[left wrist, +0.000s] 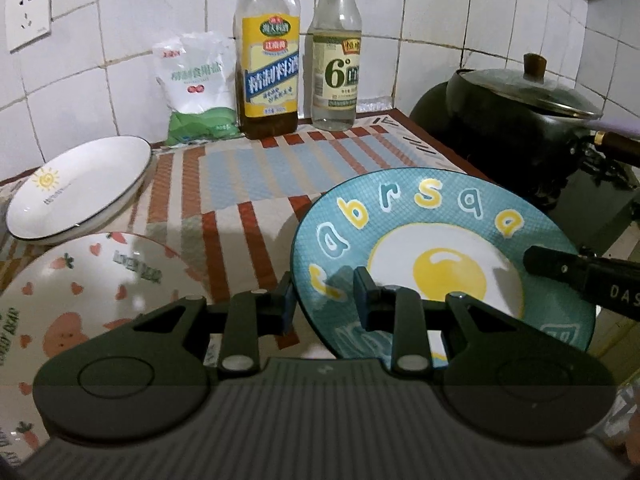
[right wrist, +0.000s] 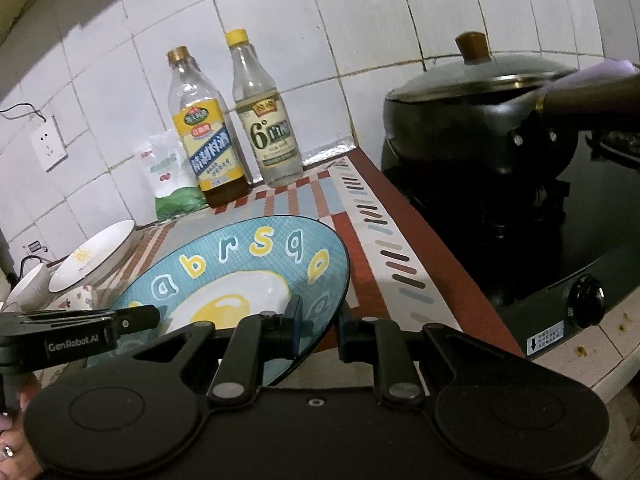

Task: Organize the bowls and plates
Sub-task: 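Lift the blue plate and carry it toward the bunny plate with the right tool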

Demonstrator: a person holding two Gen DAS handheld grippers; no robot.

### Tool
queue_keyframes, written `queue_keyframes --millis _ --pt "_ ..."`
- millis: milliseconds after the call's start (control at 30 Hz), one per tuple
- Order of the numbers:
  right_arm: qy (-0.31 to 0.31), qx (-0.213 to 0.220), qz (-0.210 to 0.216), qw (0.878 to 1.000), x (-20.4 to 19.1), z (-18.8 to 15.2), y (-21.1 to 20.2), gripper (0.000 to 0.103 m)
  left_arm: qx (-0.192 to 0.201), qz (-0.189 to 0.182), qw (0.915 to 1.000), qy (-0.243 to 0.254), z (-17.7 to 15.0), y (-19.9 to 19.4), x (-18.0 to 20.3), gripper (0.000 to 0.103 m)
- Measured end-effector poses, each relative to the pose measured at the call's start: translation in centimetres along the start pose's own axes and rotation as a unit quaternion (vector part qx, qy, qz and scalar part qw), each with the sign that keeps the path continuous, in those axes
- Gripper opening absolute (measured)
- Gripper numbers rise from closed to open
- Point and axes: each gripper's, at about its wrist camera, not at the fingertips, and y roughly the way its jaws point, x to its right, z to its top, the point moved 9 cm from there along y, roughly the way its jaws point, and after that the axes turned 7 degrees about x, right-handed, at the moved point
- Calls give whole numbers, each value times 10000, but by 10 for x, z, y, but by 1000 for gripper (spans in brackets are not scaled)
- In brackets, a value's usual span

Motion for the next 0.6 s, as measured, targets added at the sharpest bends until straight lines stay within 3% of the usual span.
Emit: queue_keyframes --millis 300,600 --pt "-49 77 286 9995 -37 5 -18 21 123 62 9999 19 2 -42 -23 28" --pt "-199 42 676 9975 -99 -4 -23 21 235 381 9989 -104 -1 -86 -77 28"
